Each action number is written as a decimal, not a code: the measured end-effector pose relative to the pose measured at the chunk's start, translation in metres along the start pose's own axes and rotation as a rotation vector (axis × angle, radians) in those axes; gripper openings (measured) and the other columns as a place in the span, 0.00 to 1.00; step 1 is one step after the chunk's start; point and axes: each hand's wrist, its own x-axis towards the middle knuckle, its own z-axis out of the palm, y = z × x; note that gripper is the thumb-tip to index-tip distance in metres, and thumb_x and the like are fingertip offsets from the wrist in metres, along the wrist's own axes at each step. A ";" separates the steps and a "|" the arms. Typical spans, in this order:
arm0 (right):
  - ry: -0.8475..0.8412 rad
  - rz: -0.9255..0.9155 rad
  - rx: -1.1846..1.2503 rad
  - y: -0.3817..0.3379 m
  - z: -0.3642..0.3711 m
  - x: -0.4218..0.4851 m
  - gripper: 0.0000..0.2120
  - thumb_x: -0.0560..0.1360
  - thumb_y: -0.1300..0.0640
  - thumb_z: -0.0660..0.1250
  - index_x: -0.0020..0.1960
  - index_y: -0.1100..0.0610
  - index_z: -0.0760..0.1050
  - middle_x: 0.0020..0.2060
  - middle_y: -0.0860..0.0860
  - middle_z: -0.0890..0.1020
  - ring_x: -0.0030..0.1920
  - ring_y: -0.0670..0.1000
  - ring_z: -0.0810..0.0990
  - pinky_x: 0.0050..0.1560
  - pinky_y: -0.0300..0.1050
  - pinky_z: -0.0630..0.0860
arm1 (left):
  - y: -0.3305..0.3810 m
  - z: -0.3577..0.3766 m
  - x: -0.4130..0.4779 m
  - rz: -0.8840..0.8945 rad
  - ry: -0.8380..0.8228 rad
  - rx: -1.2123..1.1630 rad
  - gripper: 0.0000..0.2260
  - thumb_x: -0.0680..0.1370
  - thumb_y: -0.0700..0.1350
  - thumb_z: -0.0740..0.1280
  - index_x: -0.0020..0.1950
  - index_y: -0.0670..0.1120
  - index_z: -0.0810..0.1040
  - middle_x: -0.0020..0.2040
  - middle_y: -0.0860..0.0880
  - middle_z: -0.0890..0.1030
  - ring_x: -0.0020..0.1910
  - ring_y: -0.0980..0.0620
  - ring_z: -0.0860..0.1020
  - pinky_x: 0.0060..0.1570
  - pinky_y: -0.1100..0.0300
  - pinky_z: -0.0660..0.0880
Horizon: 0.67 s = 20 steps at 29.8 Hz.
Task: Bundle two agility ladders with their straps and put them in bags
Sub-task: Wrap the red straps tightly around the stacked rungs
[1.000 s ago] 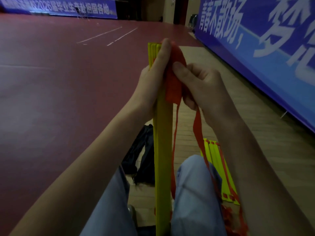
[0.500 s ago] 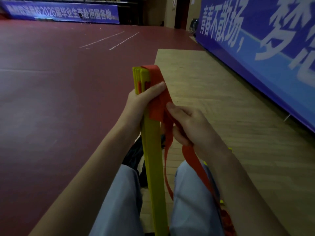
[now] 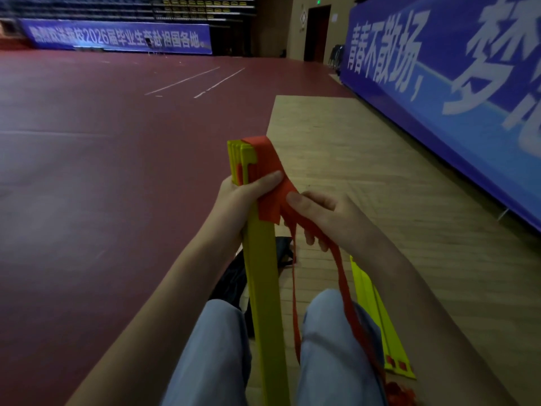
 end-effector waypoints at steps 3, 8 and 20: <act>-0.016 -0.049 0.069 -0.002 -0.004 0.008 0.09 0.74 0.50 0.63 0.38 0.51 0.79 0.27 0.42 0.81 0.30 0.38 0.79 0.30 0.28 0.71 | 0.000 0.004 0.002 0.003 -0.036 -0.009 0.06 0.72 0.43 0.68 0.48 0.45 0.78 0.32 0.54 0.82 0.32 0.57 0.81 0.30 0.64 0.76; -0.075 -0.046 0.141 0.004 -0.011 0.019 0.04 0.74 0.56 0.65 0.44 0.54 0.79 0.30 0.45 0.83 0.33 0.41 0.81 0.34 0.32 0.75 | -0.003 0.003 0.004 0.001 -0.033 -0.013 0.10 0.70 0.49 0.67 0.47 0.46 0.78 0.33 0.53 0.82 0.34 0.55 0.82 0.34 0.62 0.78; -0.275 -0.004 0.069 0.049 -0.011 0.030 0.04 0.73 0.54 0.66 0.44 0.53 0.78 0.27 0.46 0.79 0.30 0.44 0.78 0.35 0.34 0.75 | -0.003 0.002 0.008 0.003 0.049 -0.041 0.02 0.75 0.40 0.66 0.44 0.46 0.76 0.30 0.54 0.81 0.30 0.56 0.81 0.31 0.61 0.78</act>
